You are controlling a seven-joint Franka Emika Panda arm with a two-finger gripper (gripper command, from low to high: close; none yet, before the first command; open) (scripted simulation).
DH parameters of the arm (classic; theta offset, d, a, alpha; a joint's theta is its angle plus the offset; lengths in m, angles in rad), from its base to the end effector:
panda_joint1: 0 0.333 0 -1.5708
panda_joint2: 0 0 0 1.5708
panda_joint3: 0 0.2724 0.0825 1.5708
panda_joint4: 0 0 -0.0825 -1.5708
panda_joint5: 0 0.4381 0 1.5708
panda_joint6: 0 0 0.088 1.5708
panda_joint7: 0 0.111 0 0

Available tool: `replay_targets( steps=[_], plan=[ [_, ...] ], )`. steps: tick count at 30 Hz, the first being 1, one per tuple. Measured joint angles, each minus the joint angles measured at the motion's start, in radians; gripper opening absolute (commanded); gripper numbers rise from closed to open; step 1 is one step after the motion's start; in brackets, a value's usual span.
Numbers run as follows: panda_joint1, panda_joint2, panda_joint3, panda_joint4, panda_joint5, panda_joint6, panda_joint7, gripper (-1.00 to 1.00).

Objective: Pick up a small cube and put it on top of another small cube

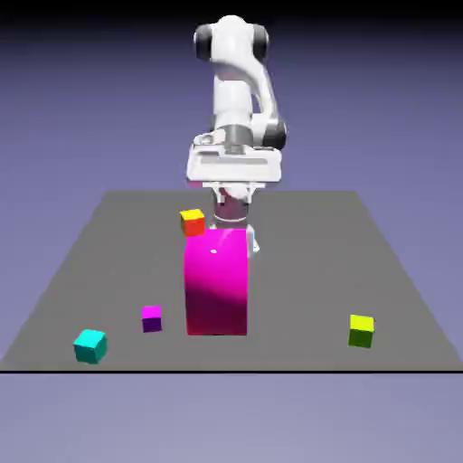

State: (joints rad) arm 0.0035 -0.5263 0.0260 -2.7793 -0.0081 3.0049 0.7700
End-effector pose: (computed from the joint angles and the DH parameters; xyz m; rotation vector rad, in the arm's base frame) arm 0.4665 0.0133 0.3767 -2.5171 0.9637 -0.9895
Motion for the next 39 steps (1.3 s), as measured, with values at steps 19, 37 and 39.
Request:
replay_targets(
  steps=[19, 37, 39],
  plan=[
    [-0.134, 0.689, 0.409, 0.484, -0.128, -0.506, 0.456, 0.00],
    [-0.260, 1.341, 0.797, 0.942, -0.249, -0.986, 0.888, 0.00],
    [-0.274, 1.413, 0.840, 0.993, -0.263, -1.040, 0.936, 0.00]
  ],
)
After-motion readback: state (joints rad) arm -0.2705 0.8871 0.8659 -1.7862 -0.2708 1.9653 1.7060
